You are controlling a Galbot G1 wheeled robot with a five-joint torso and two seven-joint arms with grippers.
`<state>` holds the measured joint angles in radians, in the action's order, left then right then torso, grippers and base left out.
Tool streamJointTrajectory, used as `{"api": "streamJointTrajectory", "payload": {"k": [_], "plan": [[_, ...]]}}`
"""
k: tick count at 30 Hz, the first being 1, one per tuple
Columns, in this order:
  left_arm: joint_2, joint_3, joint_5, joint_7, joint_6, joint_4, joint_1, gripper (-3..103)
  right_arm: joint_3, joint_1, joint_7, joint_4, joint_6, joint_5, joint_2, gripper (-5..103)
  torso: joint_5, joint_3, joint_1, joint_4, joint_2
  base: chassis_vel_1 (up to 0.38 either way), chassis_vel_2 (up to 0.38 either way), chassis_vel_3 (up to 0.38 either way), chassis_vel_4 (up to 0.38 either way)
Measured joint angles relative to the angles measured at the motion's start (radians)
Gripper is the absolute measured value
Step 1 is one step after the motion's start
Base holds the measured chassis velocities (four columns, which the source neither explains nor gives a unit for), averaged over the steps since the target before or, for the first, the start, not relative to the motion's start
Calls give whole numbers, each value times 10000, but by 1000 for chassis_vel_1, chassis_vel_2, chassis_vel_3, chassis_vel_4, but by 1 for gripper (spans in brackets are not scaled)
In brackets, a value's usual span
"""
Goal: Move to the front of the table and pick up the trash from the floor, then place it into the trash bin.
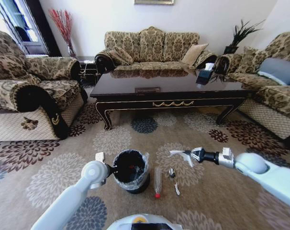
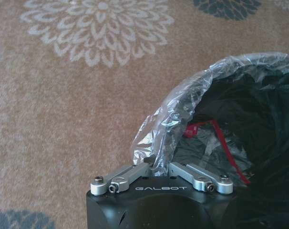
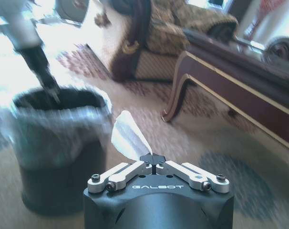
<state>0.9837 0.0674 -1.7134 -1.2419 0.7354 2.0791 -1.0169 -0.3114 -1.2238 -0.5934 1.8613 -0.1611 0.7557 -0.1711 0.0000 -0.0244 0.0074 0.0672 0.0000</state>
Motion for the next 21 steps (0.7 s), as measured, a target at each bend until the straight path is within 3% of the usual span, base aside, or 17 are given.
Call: {"api": "streamJointTrajectory", "payload": {"k": [12, 21], "plan": [[488, -1295, 79, -279, 0, -580, 1341, 0, -805, 39, 647, 2932, 539, 1473, 1142, 0, -1, 0, 0, 2, 1, 0, 0, 0, 0], [1068, -2702, -31, -539, -1, -1151, 2719, 0, -1081, 61, 1023, 3858, 834, 1913, 1259, 0, 0, 0, 0, 4, 0, 0, 0, 0, 0]]}}
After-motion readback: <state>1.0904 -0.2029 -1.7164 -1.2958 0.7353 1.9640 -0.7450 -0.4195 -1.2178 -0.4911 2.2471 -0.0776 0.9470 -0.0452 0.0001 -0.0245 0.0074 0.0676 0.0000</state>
